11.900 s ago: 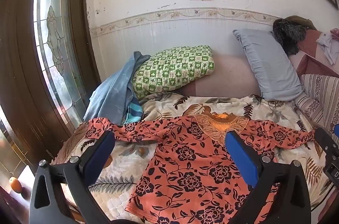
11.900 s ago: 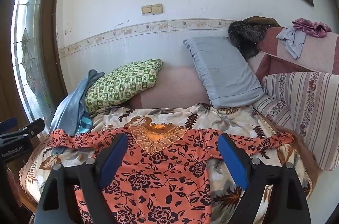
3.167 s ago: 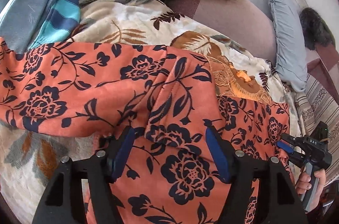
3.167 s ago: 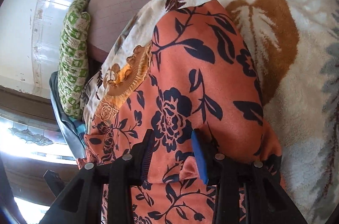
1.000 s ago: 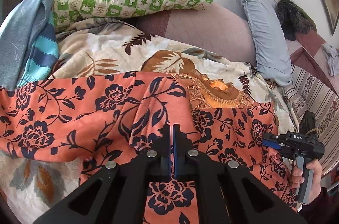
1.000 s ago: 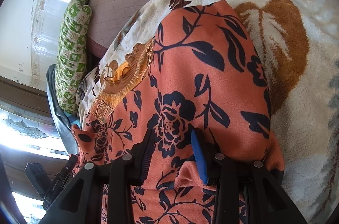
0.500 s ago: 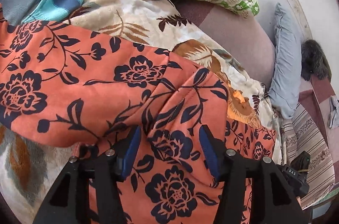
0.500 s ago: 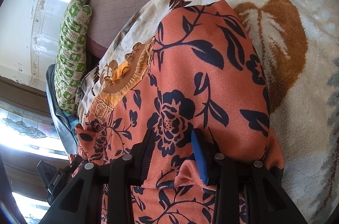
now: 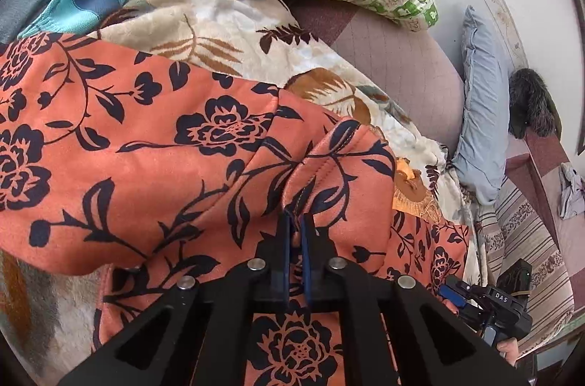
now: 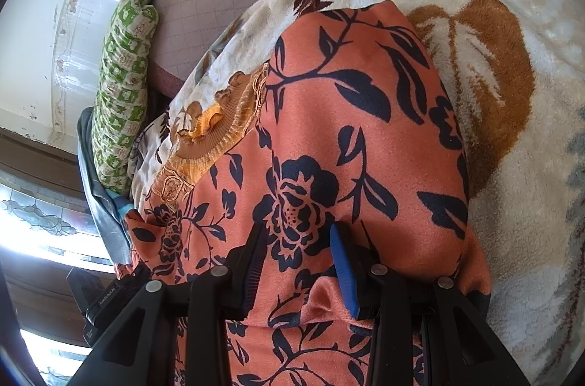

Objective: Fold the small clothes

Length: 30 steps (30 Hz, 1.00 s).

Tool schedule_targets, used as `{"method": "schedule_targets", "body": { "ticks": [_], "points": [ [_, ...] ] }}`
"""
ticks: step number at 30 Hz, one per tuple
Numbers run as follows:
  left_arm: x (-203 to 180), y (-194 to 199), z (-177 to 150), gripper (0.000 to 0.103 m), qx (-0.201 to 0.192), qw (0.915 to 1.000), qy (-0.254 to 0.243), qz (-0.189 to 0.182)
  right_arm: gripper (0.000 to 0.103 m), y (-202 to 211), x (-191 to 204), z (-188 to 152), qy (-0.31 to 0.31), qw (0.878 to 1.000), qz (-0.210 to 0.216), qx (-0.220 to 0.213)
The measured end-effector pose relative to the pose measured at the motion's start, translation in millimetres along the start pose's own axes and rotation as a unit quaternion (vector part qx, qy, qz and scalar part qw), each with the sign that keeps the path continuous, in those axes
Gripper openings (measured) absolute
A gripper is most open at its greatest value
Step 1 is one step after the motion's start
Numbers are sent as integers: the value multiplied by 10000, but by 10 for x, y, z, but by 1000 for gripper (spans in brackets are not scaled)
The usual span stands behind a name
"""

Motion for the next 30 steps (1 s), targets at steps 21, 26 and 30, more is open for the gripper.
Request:
{"method": "schedule_targets", "body": {
  "ticks": [21,26,30],
  "points": [
    [441,610,-59,3,-167,9966,184,788,40,21,-29,-11,-39,10000,42,25],
    [589,838,6,3,-401,9939,455,923,41,157,73,3,-2,9993,345,-157],
    [894,1371,87,8,-1125,9786,1077,1349,41,7,141,-84,277,9994,68,177]
  ]
}}
Point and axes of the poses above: each gripper's, at about its wrist camera, not at the fingertips, and y roughly against the way its jaws point, x to its left, z to its top, the point moved 5 cm from there along -y, roughly the way its jaws point, and after that the axes turned 4 degrees about y, right-handed, at the moved point
